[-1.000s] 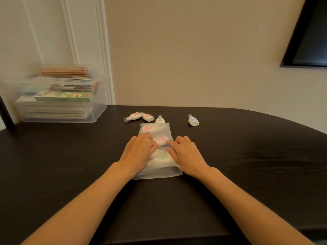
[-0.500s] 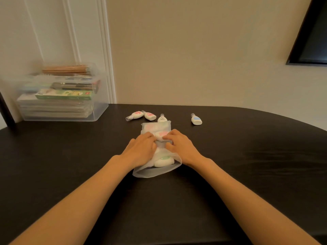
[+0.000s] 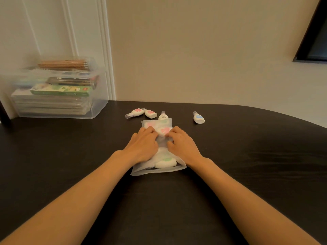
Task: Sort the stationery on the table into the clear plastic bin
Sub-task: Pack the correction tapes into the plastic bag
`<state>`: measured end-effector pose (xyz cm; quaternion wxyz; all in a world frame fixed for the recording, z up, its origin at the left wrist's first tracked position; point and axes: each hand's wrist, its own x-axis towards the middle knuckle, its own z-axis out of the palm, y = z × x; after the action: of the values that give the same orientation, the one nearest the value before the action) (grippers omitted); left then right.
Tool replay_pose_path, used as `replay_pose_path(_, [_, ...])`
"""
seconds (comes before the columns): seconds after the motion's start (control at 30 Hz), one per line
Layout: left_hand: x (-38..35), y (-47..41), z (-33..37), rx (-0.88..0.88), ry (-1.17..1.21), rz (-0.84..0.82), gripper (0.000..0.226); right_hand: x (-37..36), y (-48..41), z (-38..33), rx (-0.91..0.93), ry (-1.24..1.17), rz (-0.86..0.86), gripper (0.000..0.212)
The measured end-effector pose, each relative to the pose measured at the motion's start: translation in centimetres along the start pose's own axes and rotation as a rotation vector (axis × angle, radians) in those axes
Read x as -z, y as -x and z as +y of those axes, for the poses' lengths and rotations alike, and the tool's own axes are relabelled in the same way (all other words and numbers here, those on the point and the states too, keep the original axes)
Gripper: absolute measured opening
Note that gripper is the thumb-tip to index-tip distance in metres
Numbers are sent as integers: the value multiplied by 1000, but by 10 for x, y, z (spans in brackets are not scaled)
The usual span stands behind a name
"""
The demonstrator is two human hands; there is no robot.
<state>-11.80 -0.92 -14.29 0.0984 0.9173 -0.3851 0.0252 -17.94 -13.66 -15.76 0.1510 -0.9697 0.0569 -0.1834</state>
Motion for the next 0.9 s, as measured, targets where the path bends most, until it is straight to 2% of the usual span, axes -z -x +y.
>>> replay_pose_path(0.23, [-4,-2,-1,33,-31,-28,40,0,-2,2,-37,-37,-51,33])
replay_pose_path(0.33, [-4,0,0,48,18,-19,41,0,1,4,-84,-120,-19,33])
replay_pose_path(0.43, [-1,8,1,53,144,74,42,5,10,5,-103,-247,63,30])
replay_pose_path(0.53, [5,22,5,92,300,275,43,12,21,3,-54,-293,154,13])
replay_pose_path(0.63, [7,38,7,102,285,437,22,15,31,-2,31,-237,189,8])
replay_pose_path(0.7, [6,47,9,90,230,452,6,16,36,-6,65,-199,172,11])
replay_pose_path(0.9, [-5,61,14,17,122,421,18,17,41,-13,25,-138,58,25])
